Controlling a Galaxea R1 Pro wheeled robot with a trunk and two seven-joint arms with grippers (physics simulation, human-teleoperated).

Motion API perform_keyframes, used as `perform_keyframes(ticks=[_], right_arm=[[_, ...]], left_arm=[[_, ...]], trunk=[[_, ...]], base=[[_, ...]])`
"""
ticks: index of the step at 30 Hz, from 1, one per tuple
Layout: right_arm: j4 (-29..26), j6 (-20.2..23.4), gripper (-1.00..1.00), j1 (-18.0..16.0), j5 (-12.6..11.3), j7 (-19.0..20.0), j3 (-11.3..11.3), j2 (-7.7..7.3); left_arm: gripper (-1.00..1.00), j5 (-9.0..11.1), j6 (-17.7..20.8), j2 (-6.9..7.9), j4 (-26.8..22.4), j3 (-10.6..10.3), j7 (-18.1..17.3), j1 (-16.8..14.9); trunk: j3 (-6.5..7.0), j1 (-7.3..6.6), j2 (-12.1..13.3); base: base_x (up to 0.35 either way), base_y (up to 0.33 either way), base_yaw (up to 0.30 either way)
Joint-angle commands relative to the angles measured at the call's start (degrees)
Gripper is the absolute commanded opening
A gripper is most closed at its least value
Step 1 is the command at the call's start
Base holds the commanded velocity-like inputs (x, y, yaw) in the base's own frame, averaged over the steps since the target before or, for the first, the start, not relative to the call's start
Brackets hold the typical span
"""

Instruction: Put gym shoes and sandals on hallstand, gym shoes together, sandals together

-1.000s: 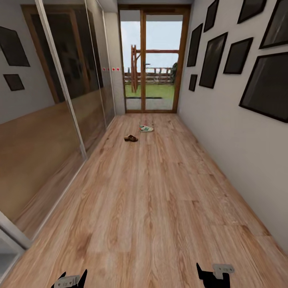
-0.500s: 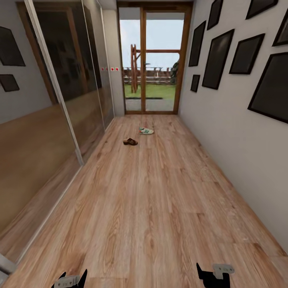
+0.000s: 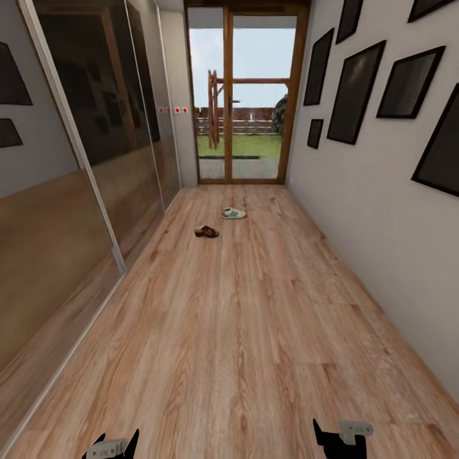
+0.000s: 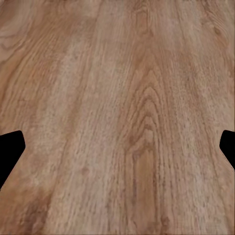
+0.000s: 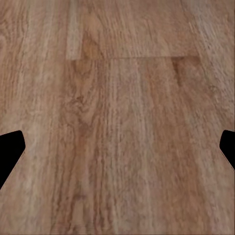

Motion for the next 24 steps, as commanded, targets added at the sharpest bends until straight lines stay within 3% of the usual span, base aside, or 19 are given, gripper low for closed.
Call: perform_keyframes(ticks=[1, 15, 24], right_arm=[[0.06, -0.17, 1.0, -0.03, -0.06, 0.5, -0.48, -0.01], [0.06, -0.17, 1.0, -0.03, -0.06, 0.5, -0.48, -0.01], [0.06, -0.17, 1.0, -0.03, -0.06, 0.5, -0.48, -0.01]], left_arm=[[1.0, 0.58, 0.01, 0.02, 0.06, 0.1, -0.61, -0.03], [1.0, 0.64, 0.01, 0.0, 0.06, 0.1, -0.59, -0.03], [1.0, 0.63, 0.01, 0.03, 0.06, 0.1, -0.62, 0.01]], trunk=[[-0.05, 0.02, -0.02], [-0.05, 0.02, -0.02], [-0.05, 0.02, -0.02]], base=[[0.338, 0.0, 0.0], [0.338, 0.003, 0.0], [0.336, 0.092, 0.0]])
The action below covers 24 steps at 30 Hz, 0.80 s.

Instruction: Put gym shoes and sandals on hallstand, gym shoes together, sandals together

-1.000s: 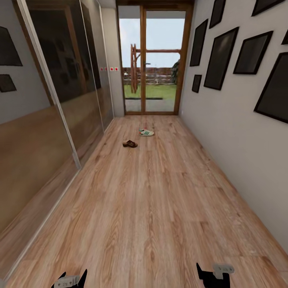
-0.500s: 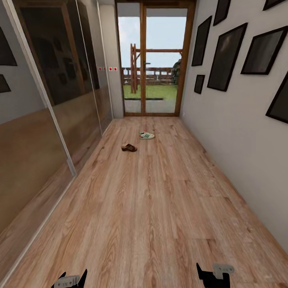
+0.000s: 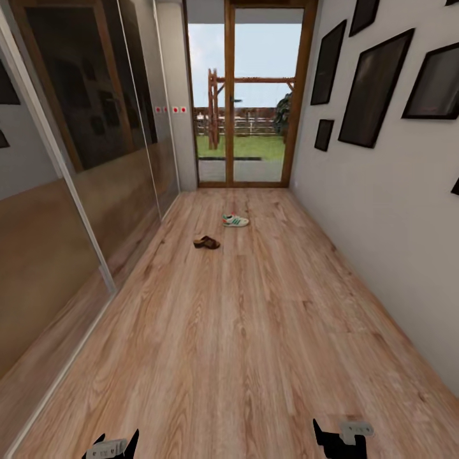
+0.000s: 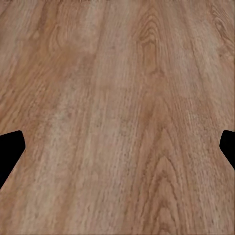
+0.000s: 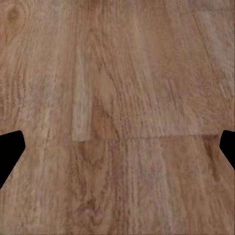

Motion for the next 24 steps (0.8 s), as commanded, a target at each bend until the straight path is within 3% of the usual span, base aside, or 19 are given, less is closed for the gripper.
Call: perform_keyframes(ticks=[1, 24], right_arm=[[0.06, -0.19, 1.0, -0.03, -0.06, 0.5, -0.48, -0.01], [0.06, -0.22, 1.0, -0.03, -0.08, 0.5, -0.48, -0.01]], left_arm=[[1.0, 0.58, 0.01, 0.01, 0.07, 0.09, -0.6, -0.03], [1.0, 0.61, 0.01, 0.04, 0.07, 0.09, -0.53, 0.0]], trunk=[[-0.05, 0.02, -0.02], [-0.05, 0.02, -0.02]], base=[[0.333, 0.117, 0.0], [0.334, 0.026, 0.0]])
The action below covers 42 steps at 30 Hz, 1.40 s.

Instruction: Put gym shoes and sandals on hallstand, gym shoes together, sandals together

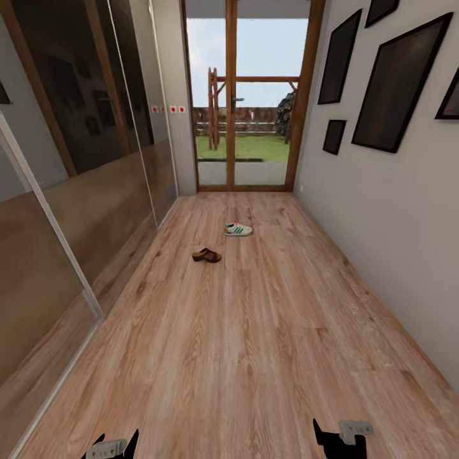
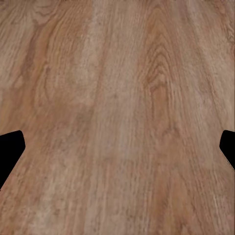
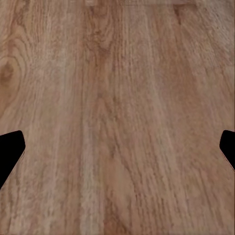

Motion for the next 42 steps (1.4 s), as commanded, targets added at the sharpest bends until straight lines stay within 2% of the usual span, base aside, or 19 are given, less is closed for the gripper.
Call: perform_keyframes(ticks=[1, 30, 42], right_arm=[[0.06, -0.18, 1.0, -0.03, -0.08, 0.5, -0.47, -0.01], [-0.03, -0.22, 1.0, -0.03, -0.14, 0.5, -0.56, -0.19], [-0.03, -0.23, 1.0, -0.03, -0.17, 0.5, -0.56, -0.19]], left_arm=[[1.0, 0.6, 0.01, 0.0, 0.06, 0.1, -0.61, -0.03], [1.0, 0.6, 0.01, -0.01, 0.06, 0.1, -0.63, -0.03], [1.0, 0.6, 0.01, 0.0, -0.02, 0.1, -0.65, -0.03]], trunk=[[-0.05, 0.02, -0.02], [-0.05, 0.02, -0.02], [-0.05, 0.02, -0.02]], base=[[0.334, 0.0, 0.0], [0.334, 0.0, 0.0], [0.334, 0.072, 0.0]])
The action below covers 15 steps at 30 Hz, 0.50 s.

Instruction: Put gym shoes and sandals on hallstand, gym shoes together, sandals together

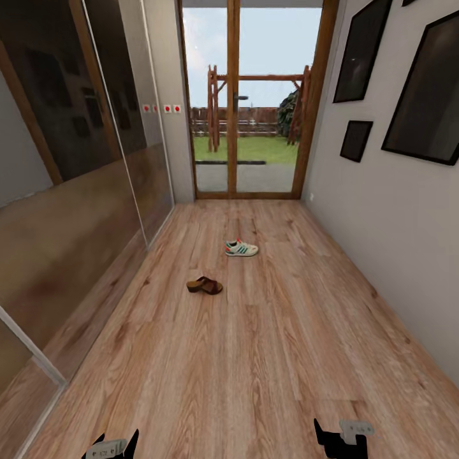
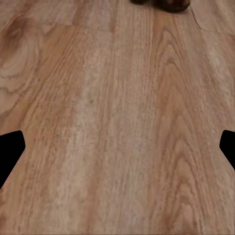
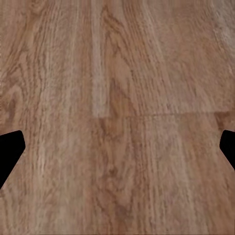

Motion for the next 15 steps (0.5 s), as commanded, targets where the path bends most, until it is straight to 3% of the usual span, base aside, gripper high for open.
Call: perform_keyframes(ticks=[1, 15], right_arm=[[0.06, -0.18, 1.0, -0.03, -0.07, 0.5, -0.47, -0.01], [0.06, -0.19, 1.0, -0.03, -0.06, 0.5, -0.47, -0.01]], left_arm=[[1.0, 0.6, 0.01, 0.0, 0.07, 0.09, -0.6, -0.04], [1.0, 0.6, 0.01, -0.01, 0.06, 0.09, -0.61, -0.04]], trunk=[[-0.05, 0.02, -0.02], [-0.05, 0.02, -0.02]], base=[[0.334, 0.096, 0.0], [0.334, 0.098, 0.0]])
